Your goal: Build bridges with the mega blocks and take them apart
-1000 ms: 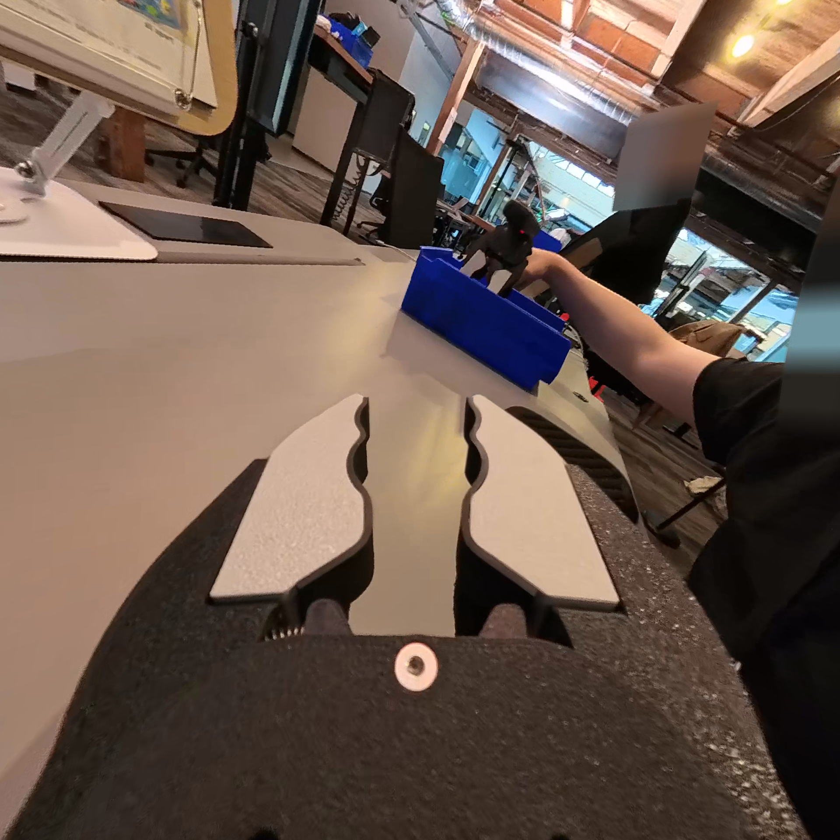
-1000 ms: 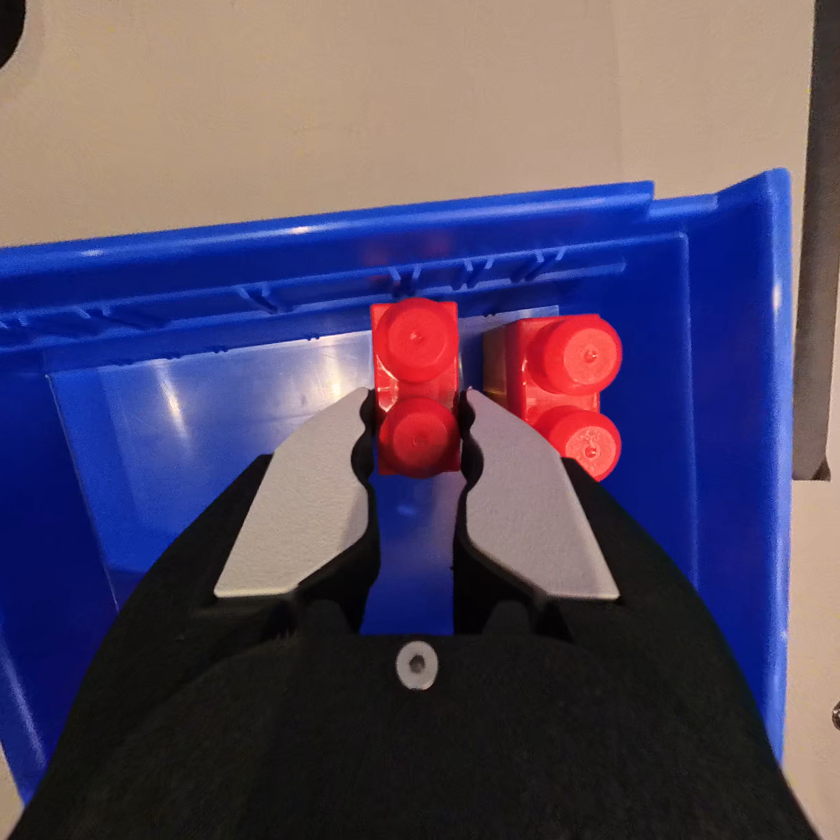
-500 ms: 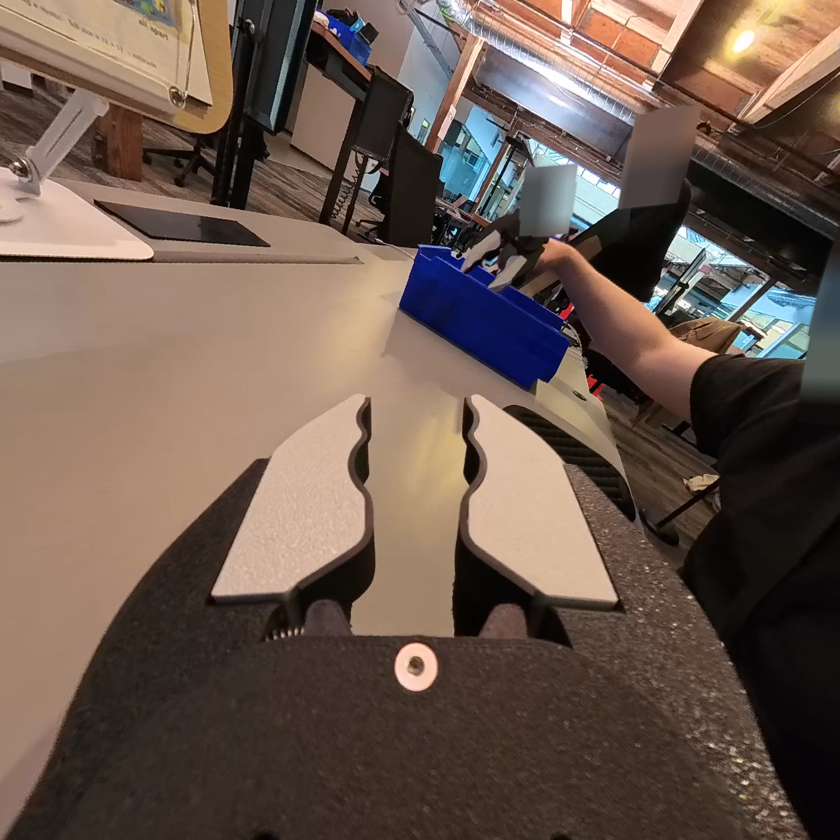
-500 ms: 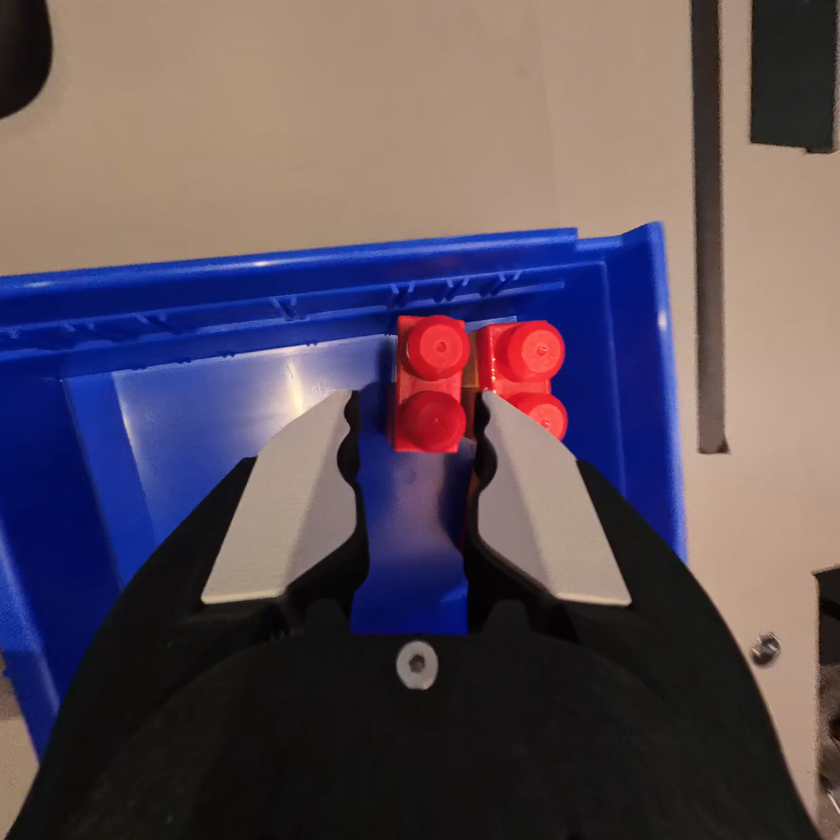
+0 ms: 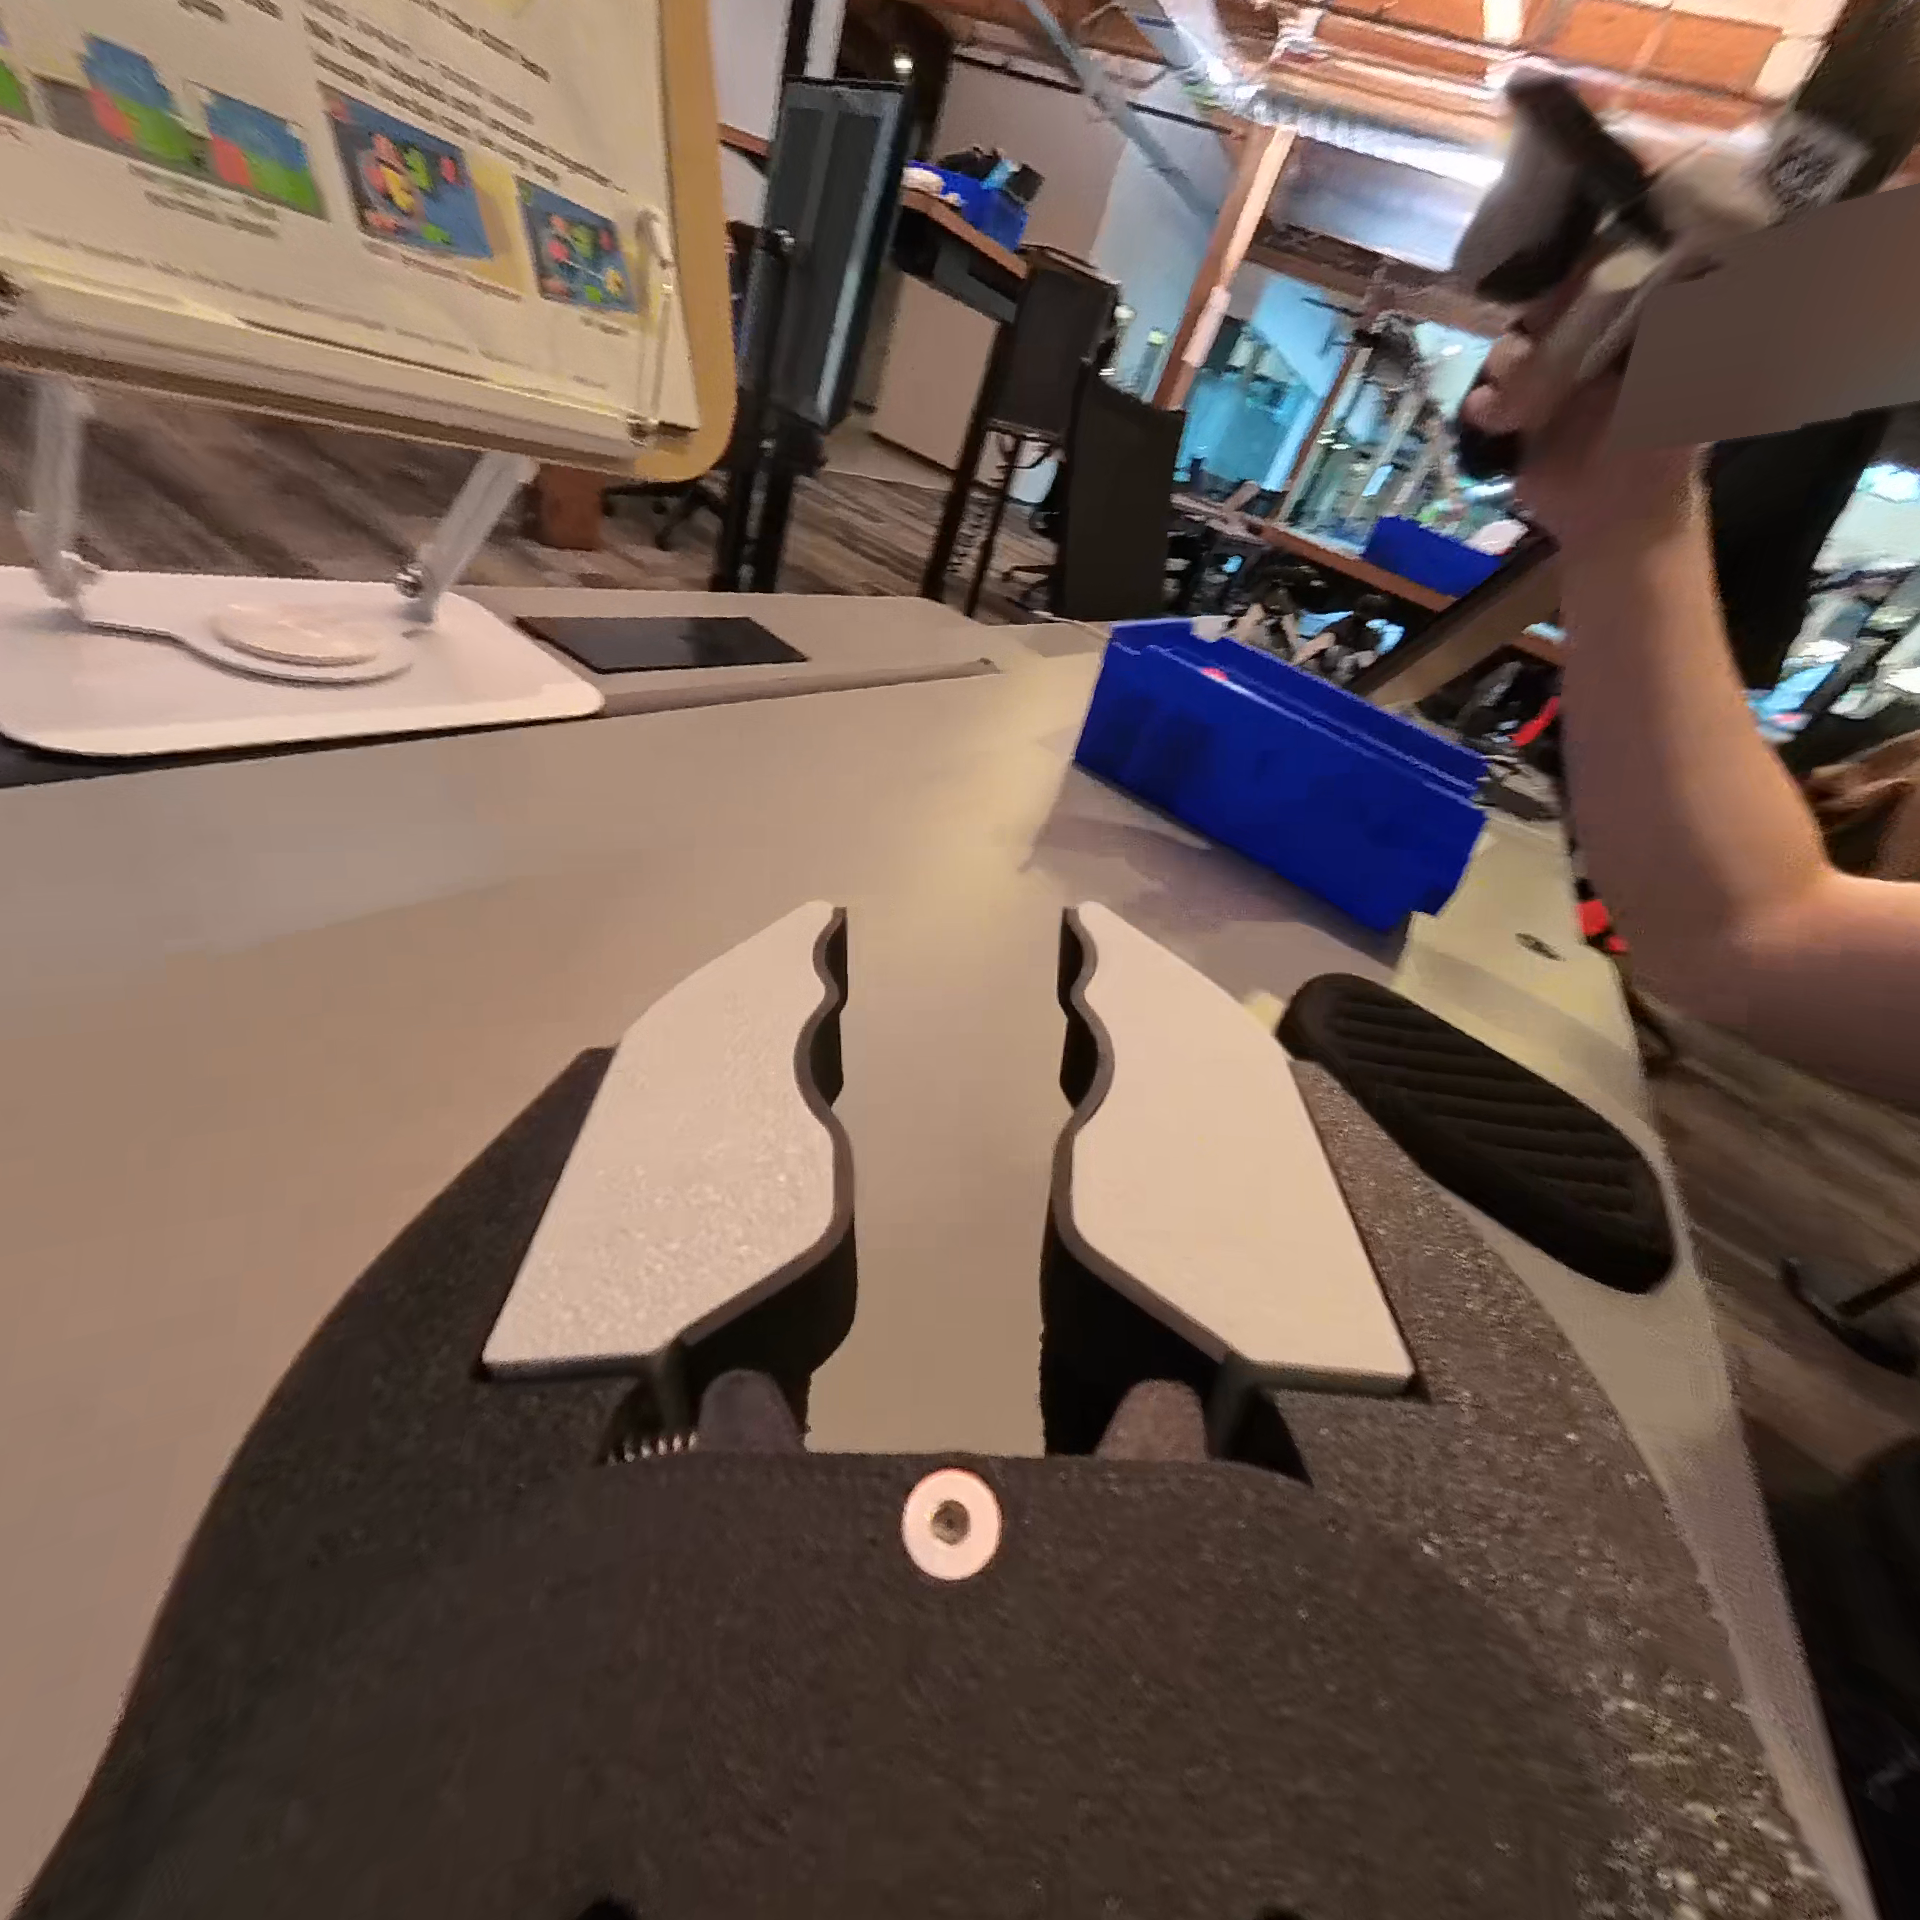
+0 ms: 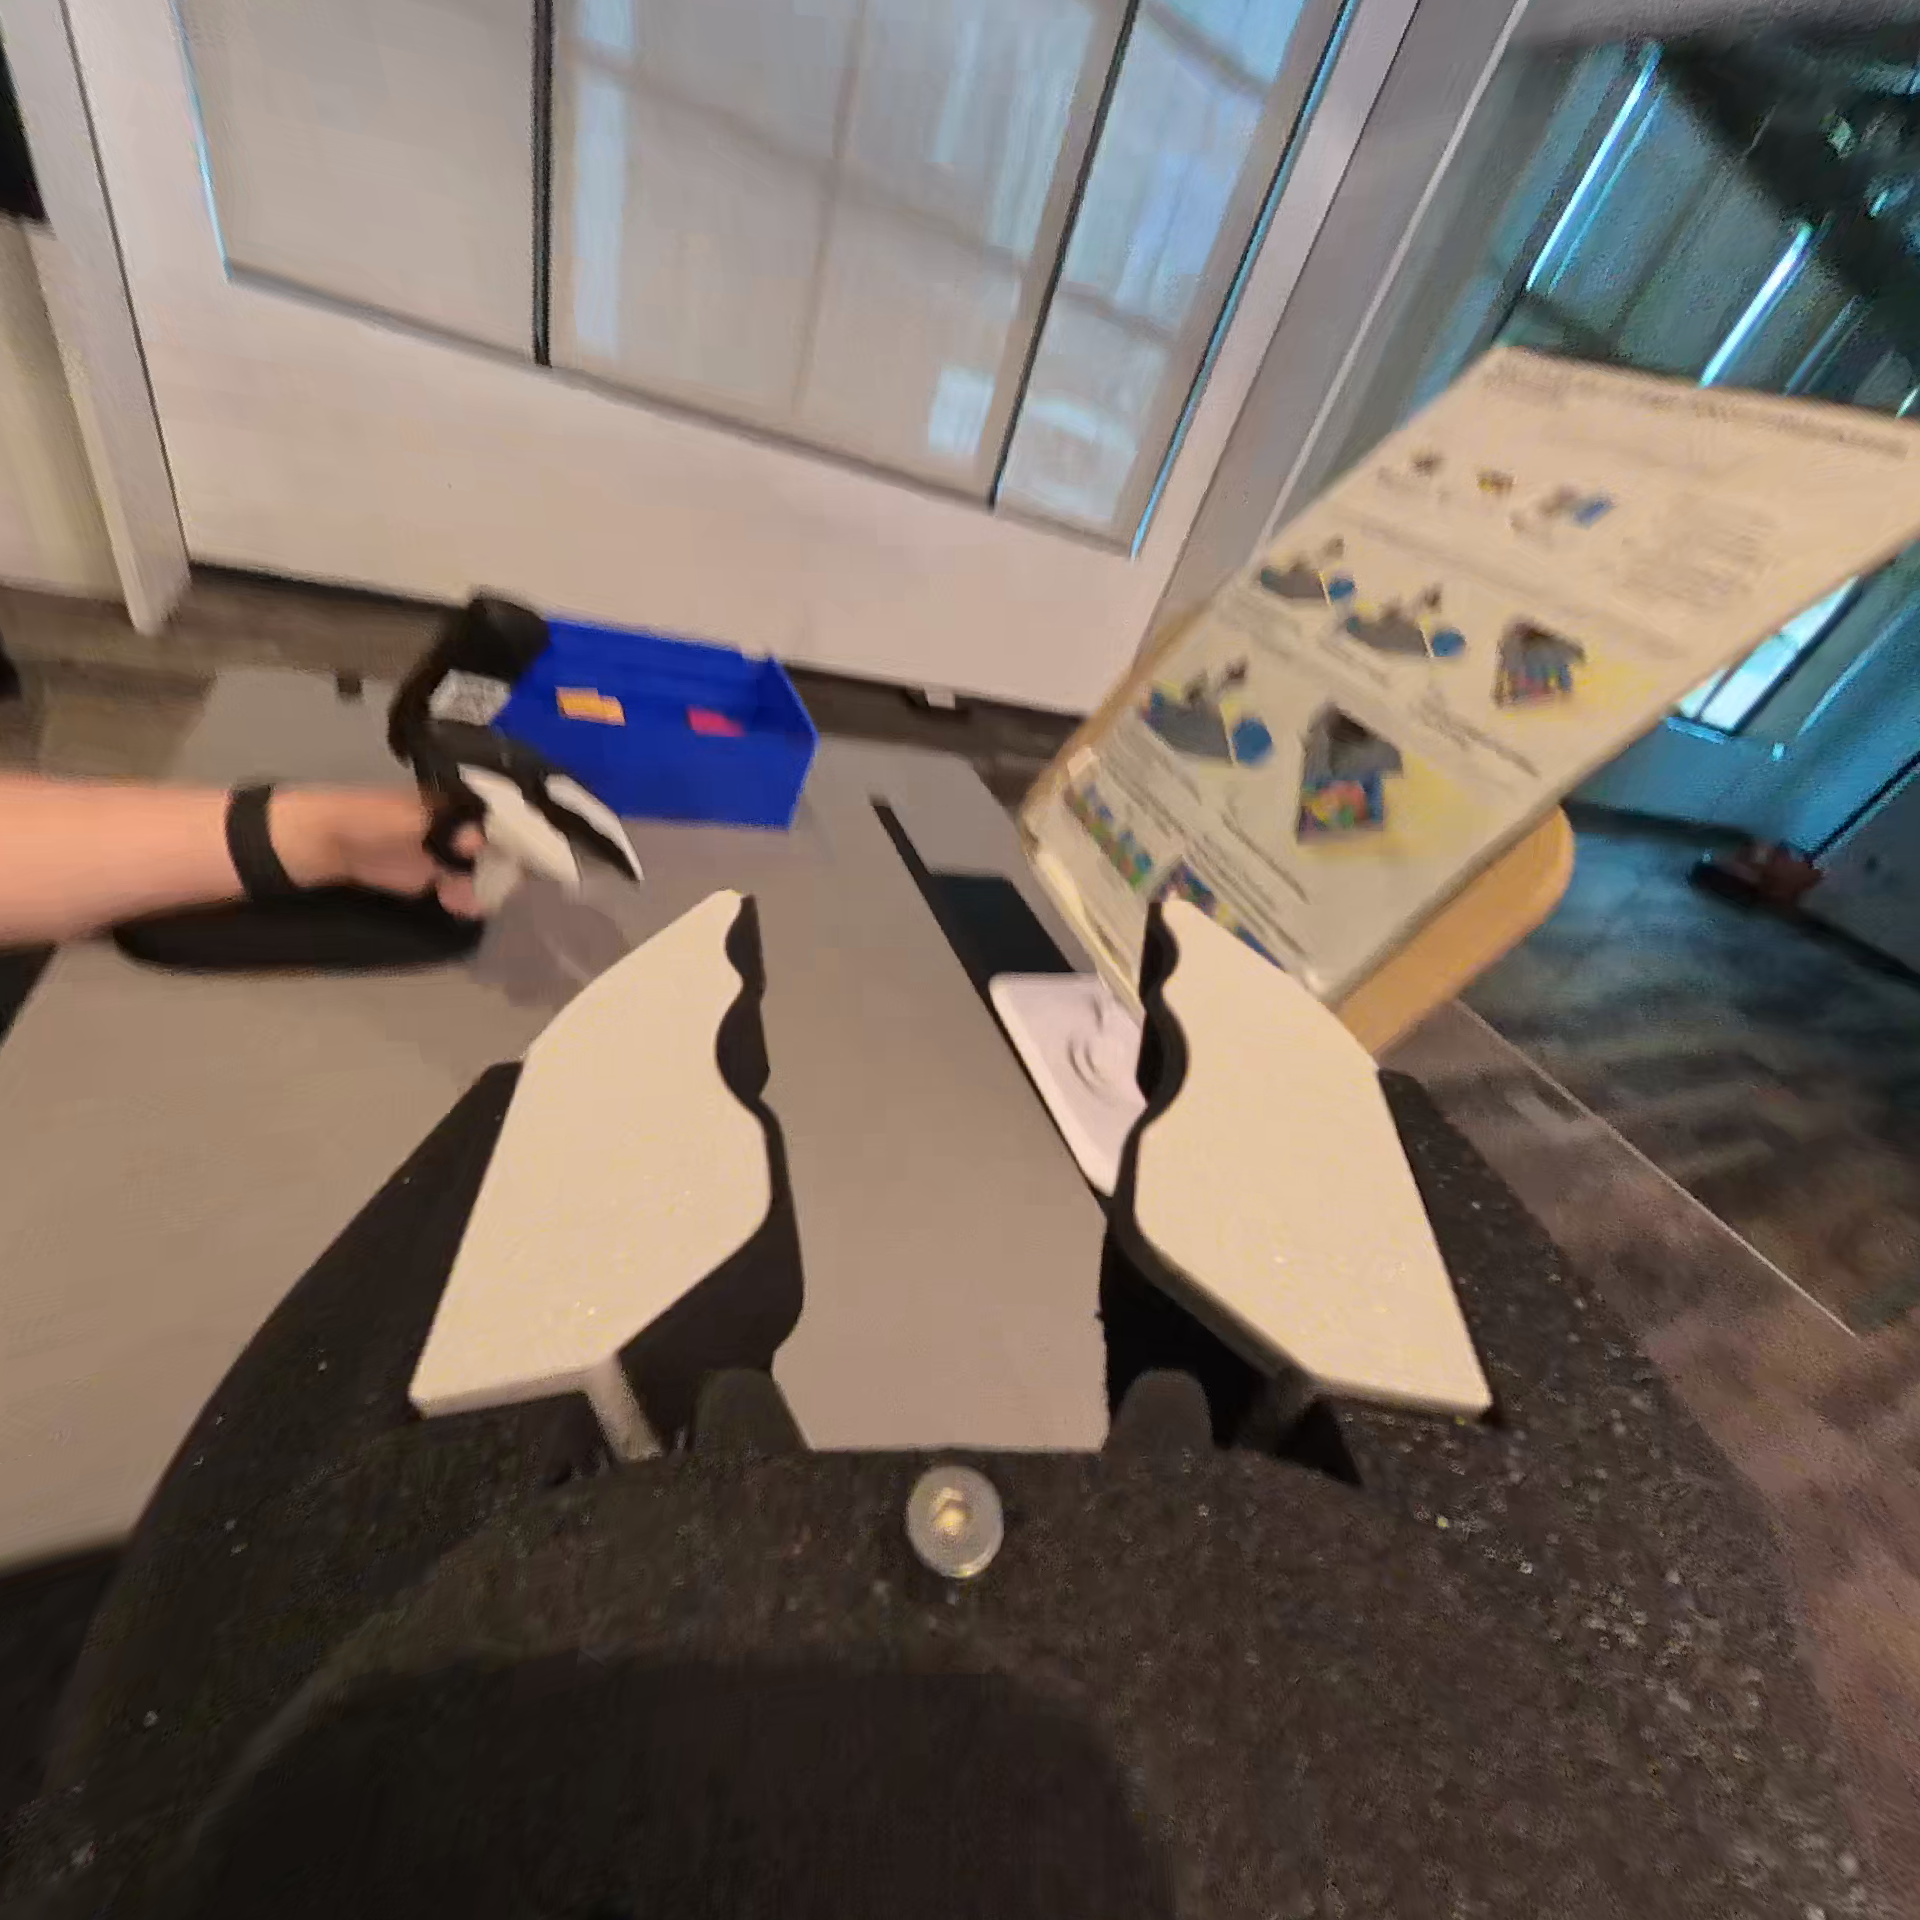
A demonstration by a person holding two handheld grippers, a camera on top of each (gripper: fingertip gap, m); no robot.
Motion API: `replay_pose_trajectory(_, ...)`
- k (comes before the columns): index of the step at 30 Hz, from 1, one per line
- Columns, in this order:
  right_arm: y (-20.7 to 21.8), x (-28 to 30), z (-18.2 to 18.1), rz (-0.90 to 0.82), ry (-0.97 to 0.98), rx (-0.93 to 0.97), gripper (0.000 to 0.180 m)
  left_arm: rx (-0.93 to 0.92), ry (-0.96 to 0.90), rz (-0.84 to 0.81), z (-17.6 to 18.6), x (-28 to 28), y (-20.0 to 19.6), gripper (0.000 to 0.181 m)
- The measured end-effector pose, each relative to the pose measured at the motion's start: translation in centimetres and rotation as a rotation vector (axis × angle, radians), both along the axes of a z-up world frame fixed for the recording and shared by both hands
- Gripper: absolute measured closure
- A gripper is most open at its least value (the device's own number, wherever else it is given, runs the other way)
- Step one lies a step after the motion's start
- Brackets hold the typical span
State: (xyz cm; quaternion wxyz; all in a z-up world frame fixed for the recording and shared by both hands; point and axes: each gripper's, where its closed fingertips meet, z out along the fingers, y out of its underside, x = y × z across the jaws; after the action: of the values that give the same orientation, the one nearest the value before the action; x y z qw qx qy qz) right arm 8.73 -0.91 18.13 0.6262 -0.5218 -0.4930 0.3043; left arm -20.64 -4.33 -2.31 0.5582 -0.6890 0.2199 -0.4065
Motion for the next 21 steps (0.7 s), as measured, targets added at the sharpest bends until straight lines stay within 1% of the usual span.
replay_pose_trajectory(3, -1.0, -5.9, 1.1, 0.04, 0.099, -0.007, 0.11, 0.018, 0.062, 0.114, 0.6, -1.5, 0.1, 0.14)
replay_pose_trajectory(7, -1.6, -12.0, 0.1, 0.105, 0.147, -0.122, 0.112, 0.026, 0.131, 0.3, 2.6, -6.0, -1.1, 0.137)
replay_pose_trajectory(10, -1.9, -15.2, -1.0, 0.162, 0.185, -0.22, 0.115, -0.013, 0.242, 0.472, 4.5, -12.4, -2.7, 0.137)
replay_pose_trajectory(12, -2.0, -17.0, -1.7, 0.216, 0.182, -0.291, 0.113, -0.067, 0.337, 0.608, 5.6, -18.2, -3.6, 0.139)
replay_pose_trajectory(14, -1.3, -18.1, -2.1, 0.218, 0.184, -0.339, 0.114, -0.156, 0.429, 0.712, 6.0, -24.0, -4.0, 0.14)
replay_pose_trajectory(16, -0.5, -18.8, -2.8, 0.204, 0.181, -0.359, 0.115, -0.282, 0.521, 0.734, 4.8, -28.7, -4.1, 0.15)
replay_pose_trajectory(18, 0.2, -19.1, -4.1, 0.177, 0.156, -0.353, 0.115, -0.43, 0.567, 0.764, 2.8, -32.8, -4.0, 0.151)
replay_pose_trajectory(21, 1.6, -18.5, -6.6, 0.112, 0.056, -0.358, 0.113, -0.589, 0.594, 0.8, -0.2, -36.9, -3.8, 0.153)
